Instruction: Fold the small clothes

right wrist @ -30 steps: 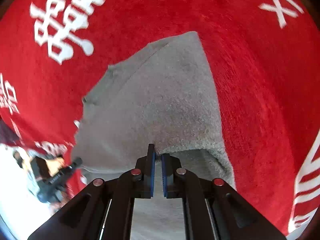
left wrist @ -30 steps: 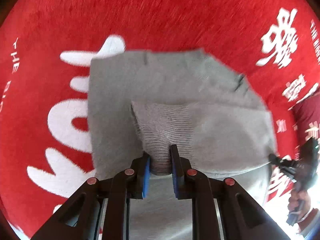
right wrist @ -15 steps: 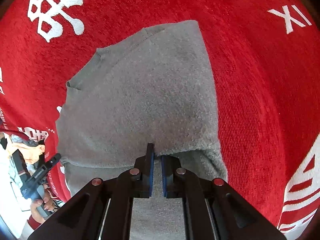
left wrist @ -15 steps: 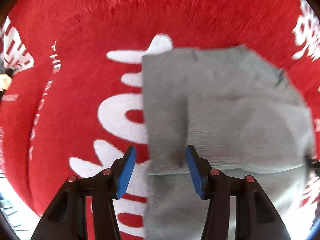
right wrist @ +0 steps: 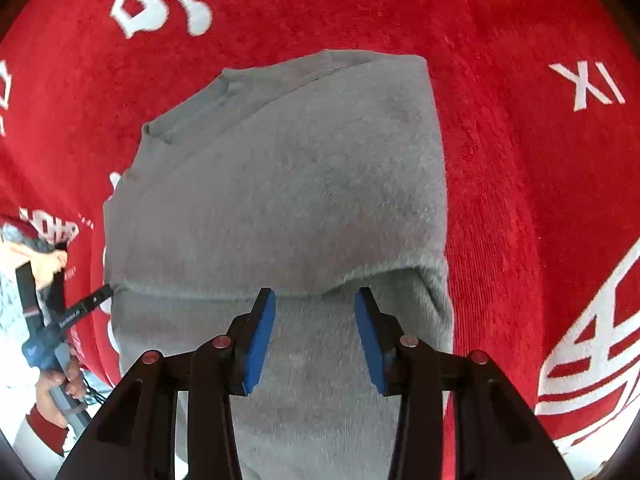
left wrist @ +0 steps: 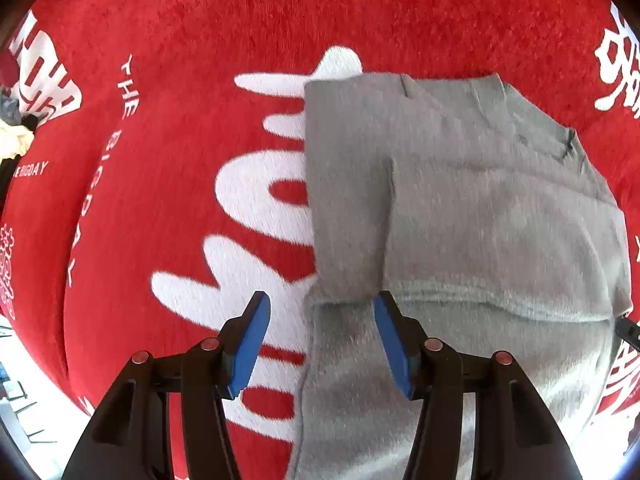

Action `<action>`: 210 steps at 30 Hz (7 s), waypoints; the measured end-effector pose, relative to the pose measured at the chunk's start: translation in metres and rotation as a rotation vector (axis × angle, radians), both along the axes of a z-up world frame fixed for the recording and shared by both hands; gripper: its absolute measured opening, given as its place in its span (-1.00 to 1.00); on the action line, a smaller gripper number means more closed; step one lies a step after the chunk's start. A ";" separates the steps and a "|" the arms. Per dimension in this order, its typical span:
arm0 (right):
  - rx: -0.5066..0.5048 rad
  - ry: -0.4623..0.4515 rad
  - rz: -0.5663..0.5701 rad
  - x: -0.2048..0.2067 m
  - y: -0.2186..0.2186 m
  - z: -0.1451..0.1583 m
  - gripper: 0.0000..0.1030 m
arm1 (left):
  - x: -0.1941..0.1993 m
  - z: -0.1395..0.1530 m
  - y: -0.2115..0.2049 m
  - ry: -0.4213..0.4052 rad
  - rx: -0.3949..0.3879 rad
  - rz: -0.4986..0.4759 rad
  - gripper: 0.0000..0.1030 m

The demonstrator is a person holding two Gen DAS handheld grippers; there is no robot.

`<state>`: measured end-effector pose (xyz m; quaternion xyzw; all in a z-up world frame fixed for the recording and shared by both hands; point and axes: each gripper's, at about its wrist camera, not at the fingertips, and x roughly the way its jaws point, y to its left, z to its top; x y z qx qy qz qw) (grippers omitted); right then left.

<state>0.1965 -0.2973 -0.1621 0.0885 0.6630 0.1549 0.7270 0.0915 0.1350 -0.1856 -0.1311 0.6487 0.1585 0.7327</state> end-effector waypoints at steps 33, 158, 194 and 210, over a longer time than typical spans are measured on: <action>-0.124 -0.069 0.252 -0.079 0.074 0.022 0.60 | -0.058 0.010 -0.055 0.086 -0.103 -0.084 0.69; 0.464 0.142 0.004 0.120 0.024 -0.035 -0.71 | 0.013 0.050 -0.054 -0.305 -0.335 0.065 -0.38; -0.002 -0.257 0.715 0.118 0.126 0.016 -0.12 | 0.015 0.021 -0.100 -0.079 -0.305 -0.254 -0.09; 0.099 -0.184 0.405 0.144 0.094 0.038 -0.80 | 0.053 0.060 -0.077 -0.290 -0.252 -0.154 -0.82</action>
